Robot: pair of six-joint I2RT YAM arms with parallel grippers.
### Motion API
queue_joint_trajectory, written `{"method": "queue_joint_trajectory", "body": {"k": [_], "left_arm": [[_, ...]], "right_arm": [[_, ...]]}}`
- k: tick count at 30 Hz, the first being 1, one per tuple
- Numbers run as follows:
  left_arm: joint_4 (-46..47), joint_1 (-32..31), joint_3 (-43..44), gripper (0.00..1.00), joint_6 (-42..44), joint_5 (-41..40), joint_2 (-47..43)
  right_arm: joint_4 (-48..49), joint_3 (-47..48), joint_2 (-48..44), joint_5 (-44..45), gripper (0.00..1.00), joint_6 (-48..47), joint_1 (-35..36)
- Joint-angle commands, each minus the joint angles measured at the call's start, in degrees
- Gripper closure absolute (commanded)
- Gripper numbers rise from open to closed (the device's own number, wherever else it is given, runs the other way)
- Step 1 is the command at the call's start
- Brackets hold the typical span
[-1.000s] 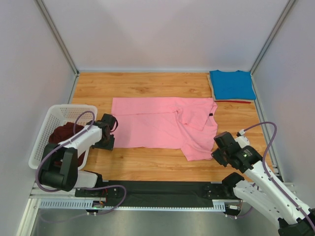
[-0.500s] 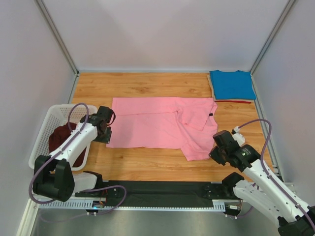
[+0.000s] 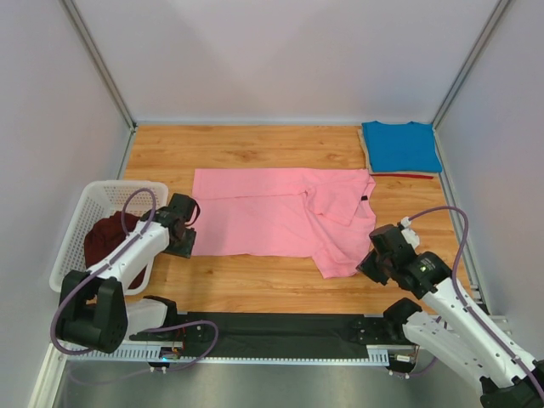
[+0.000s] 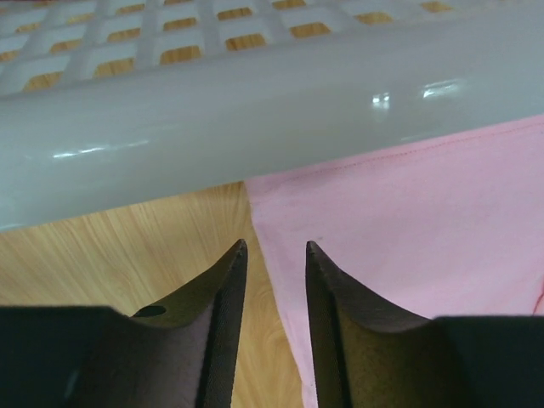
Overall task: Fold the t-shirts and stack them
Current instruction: Fold the tshirt
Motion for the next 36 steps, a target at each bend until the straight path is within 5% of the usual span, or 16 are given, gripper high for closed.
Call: {"method": "queue_joint_trajectory", "body": {"k": [1,21,25,29,36], "left_arm": [[3.07,0.16,0.31,0.58,-1.23,0.27,0.79],[0.08,0.16,1.11,0.55,-6.24,-2.90,11.61],[0.87,0.16,0.84,0.67,-5.45,-3.51,11.96],[0.44,0.16,1.02,1.00,-4.48,-4.13,11.00],[-8.26,-0.72,7.59,1.00,-2.46,-8.16,8.18]], "right_arm": [[2.49,-0.13,-0.75,-0.22,1.00,-0.65,-0.08],[6.09,0.22,1.36,-1.27,1.00,-2.41,-0.08],[5.83,0.48,1.36,-0.92,1.00,-2.67,-0.17],[5.04,0.48,1.01,-0.39,1.00,-2.76,-0.08],[4.42,0.40,2.67,-2.75,1.00,-4.96,0.00]]}}
